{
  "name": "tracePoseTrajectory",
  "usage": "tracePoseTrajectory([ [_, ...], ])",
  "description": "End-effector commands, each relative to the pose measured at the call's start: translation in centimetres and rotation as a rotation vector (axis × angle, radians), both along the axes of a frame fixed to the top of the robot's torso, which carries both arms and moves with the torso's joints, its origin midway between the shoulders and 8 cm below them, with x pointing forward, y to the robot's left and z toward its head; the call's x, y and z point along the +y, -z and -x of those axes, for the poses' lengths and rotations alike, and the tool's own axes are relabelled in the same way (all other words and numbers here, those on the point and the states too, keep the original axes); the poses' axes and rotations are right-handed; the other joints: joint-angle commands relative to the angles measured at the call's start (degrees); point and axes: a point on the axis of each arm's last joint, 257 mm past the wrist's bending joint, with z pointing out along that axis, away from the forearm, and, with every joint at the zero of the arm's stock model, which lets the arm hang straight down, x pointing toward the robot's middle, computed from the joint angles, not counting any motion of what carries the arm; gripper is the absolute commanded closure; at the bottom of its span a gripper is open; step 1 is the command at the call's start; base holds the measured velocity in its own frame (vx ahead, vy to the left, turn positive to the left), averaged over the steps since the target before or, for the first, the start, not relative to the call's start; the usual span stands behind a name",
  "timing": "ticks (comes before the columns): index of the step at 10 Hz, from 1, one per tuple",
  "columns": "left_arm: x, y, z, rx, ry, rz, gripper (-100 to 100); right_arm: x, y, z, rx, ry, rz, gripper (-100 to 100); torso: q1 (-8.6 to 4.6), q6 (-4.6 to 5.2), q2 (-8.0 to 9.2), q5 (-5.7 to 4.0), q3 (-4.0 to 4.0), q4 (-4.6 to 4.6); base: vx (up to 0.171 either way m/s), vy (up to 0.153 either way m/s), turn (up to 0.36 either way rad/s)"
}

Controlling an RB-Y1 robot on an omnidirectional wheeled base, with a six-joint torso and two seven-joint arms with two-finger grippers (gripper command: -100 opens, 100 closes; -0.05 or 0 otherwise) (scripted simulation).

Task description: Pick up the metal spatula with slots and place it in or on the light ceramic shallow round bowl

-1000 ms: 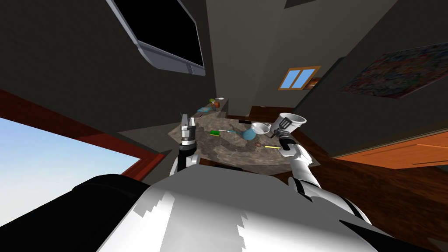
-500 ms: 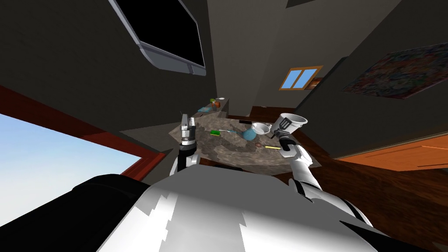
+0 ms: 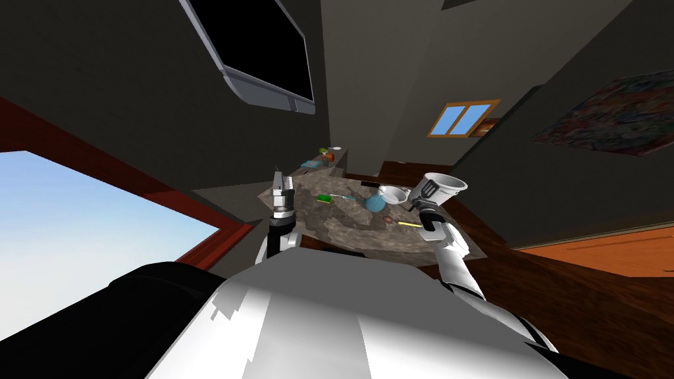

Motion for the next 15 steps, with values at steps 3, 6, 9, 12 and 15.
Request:
tracePoseTrajectory([
  [3,0.0,0.0,0.0,0.000,0.000,0.000,0,0.5,-0.1,1.7,-0.002,0.029,0.000,100,-0.12,0.04,0.06,-0.17,-0.04,-0.13,-0.012,-0.056,0.090],
  [6,0.0,0.0,0.0,0.000,0.000,0.000,0,0.8,0.6,3.6,0.010,0.062,-0.007,100,-0.12,0.09,0.05,-0.19,-0.04,-0.12,-0.017,-0.043,0.074],
  [9,0.0,0.0,0.0,0.000,0.000,0.000,0,1.3,-0.2,4.4,-0.002,0.071,-0.006,100,-0.15,0.10,0.05,-0.23,-0.04,-0.14,-0.009,-0.039,0.057],
  [12,0.0,0.0,0.0,0.000,0.000,0.000,0,1.4,0.0,5.2,0.004,0.085,-0.011,100,-0.11,0.10,0.06,-0.21,-0.03,-0.11,-0.010,-0.027,0.053],
  [15,0.0,0.0,0.0,0.000,0.000,0.000,0,-0.3,0.0,5.2,0.021,0.101,0.005,100,0.17,0.06,0.31,-0.19,0.09,-0.10,-0.095,0.044,0.068],
])
